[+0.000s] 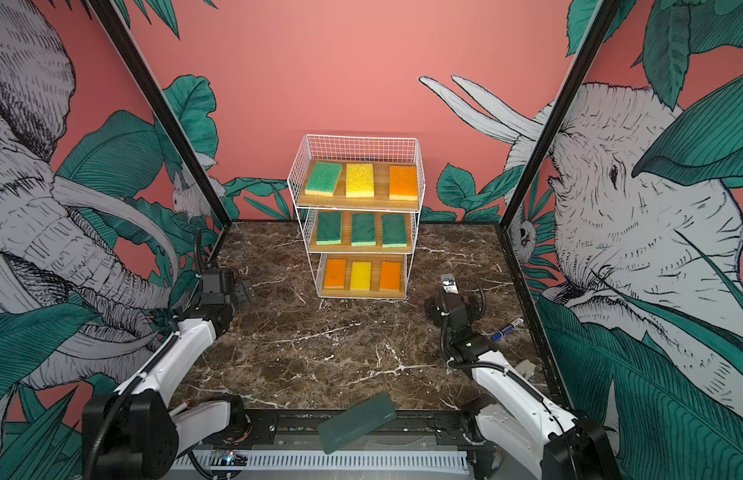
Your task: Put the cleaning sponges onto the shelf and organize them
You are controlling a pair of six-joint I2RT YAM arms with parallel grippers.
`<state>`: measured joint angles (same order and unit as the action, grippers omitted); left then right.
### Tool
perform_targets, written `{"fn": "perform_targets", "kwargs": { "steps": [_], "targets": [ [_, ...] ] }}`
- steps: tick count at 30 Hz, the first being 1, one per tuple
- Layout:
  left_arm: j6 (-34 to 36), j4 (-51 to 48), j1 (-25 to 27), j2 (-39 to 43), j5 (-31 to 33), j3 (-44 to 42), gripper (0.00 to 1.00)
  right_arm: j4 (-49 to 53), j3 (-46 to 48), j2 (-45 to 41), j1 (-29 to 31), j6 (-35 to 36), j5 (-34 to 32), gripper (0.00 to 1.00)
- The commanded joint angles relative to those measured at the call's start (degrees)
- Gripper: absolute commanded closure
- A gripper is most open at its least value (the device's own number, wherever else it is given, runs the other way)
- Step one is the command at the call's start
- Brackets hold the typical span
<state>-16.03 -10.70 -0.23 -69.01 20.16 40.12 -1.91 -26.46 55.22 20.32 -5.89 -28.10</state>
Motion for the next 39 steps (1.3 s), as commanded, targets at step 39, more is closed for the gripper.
{"fn": "perform_targets", "kwargs": {
  "steps": [39],
  "targets": [
    [19.9, 65.8, 0.3, -20.5, -17.9, -18.7, 0.00, -50.5, 4.2, 33.6, -21.4, 4.8, 30.4, 0.01]
  ]
}}
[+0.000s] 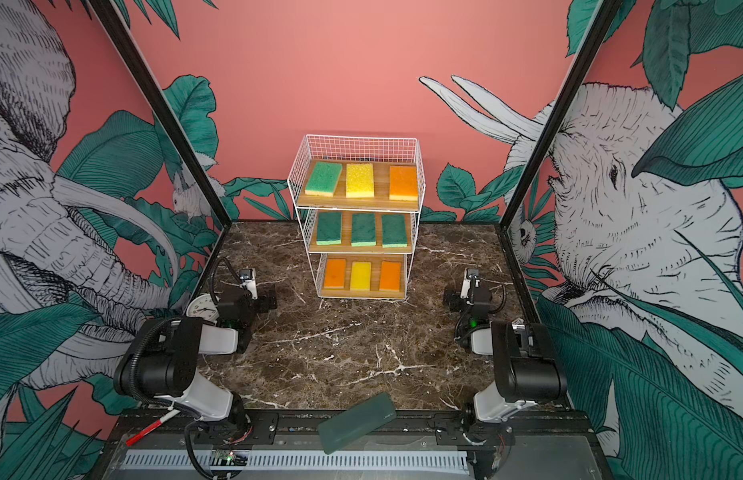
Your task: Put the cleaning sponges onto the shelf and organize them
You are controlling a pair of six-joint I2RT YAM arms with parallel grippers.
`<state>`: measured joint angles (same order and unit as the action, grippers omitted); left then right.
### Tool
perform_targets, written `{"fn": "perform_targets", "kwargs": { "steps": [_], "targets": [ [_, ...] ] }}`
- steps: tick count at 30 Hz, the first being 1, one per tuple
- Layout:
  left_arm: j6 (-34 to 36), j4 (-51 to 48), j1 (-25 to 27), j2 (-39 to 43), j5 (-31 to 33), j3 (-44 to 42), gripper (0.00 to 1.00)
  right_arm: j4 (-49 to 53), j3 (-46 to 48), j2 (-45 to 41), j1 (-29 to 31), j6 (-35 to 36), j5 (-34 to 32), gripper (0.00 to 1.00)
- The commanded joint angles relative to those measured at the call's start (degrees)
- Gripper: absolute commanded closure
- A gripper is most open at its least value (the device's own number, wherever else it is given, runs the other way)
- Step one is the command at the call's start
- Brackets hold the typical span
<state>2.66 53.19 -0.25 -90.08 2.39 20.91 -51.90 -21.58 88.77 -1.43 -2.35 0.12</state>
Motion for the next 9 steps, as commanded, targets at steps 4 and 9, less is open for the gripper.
{"fn": "perform_targets", "kwargs": {
  "steps": [4, 9],
  "targets": [
    [1.2, 1.2, 0.4, 0.7, 0.0, 0.6, 0.00, 0.0, -0.9, 0.1, 0.5, 1.3, 1.6, 0.01],
    [1.0, 0.2, 0.5, 1.1, 0.0, 0.8, 0.00, -0.4, -0.7, -0.1, 0.6, 1.4, 1.5, 0.01]
  ]
}}
